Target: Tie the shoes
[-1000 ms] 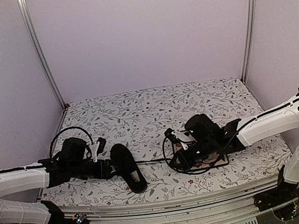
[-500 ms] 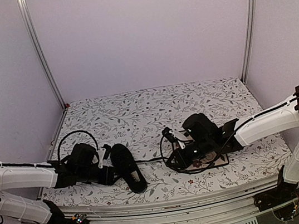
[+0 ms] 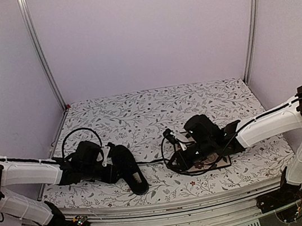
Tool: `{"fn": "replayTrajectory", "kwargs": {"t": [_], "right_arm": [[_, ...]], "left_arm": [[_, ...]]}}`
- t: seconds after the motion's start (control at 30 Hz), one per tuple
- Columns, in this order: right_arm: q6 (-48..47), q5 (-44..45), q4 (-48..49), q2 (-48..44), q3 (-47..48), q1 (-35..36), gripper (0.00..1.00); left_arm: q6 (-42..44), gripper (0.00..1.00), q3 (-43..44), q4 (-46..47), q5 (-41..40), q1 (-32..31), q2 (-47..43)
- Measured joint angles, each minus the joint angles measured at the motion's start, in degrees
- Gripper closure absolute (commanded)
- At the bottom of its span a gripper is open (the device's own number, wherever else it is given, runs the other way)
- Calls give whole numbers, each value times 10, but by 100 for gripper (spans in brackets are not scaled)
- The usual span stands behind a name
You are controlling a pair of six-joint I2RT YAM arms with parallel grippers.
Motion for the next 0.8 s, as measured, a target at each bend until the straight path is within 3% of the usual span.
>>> {"fn": "replayTrajectory", "kwargs": {"t": [0.13,0.4,0.63,0.8], "right_arm": [[0,-3,2,0,0,0,98],[1,-8,7,1,0,0,98],[1,8,-5,1,10,-1,98],[-1,18,-20,9,68,-19,98]], "left_arm": [[8,66,24,0,3,0,35],[4,99,49,-6,-7,0,61],[-16,100,48,-21,7,-4,28],[-40,100,49,-22,48,-8,-28]]}}
